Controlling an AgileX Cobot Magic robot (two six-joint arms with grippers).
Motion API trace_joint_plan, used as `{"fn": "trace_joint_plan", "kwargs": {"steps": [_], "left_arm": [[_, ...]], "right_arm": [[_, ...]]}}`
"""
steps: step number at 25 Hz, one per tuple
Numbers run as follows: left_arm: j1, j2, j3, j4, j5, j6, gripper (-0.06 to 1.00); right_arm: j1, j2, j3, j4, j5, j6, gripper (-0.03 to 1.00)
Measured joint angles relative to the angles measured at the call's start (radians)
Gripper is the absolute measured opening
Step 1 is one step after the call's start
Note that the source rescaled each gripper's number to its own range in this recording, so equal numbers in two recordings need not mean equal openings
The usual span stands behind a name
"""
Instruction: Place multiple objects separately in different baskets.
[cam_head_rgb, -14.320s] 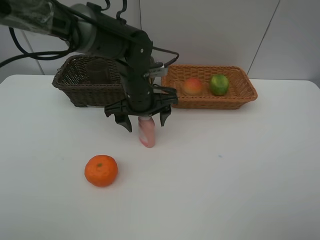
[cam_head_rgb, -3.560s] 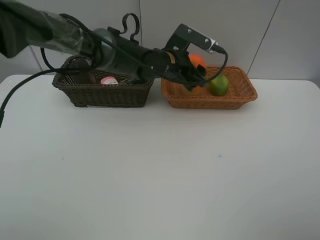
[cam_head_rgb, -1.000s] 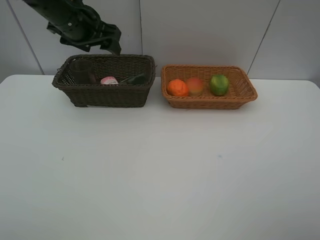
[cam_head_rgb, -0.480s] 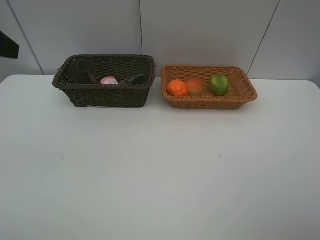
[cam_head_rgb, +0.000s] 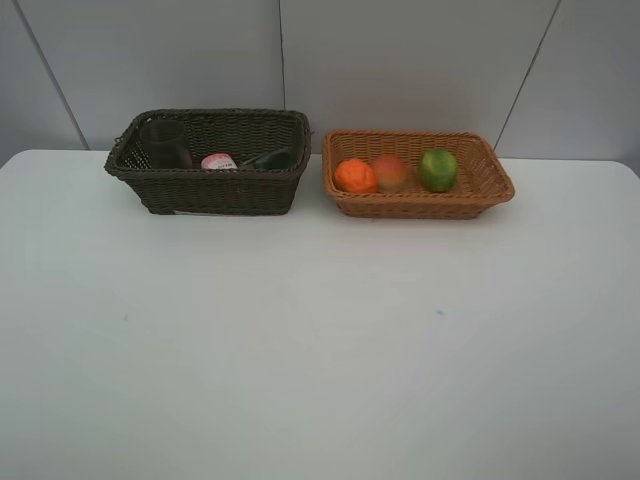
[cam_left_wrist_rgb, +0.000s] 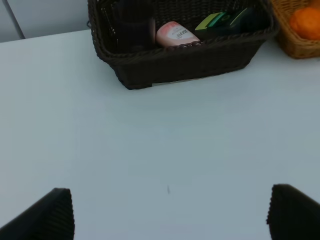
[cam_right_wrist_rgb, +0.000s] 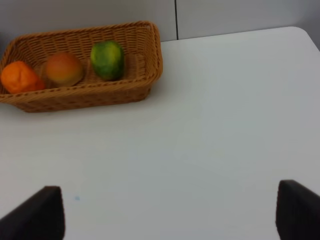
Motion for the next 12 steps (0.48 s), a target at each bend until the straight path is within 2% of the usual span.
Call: {"fn": "trace_joint_plan", "kwargs": {"steps": [5,12], "left_arm": [[0.0,-0.135,0.026,-0.03,0.102,0.0,1.0],[0.0,-0.301,0.191,-0.03,0.099,-0.012,1.0]], "right_arm": [[0.0,0.0,0.0,0.0,0.0,0.0,0.85],[0.0,0.0,0.0,0.0,0.0,0.0,0.85]]}}
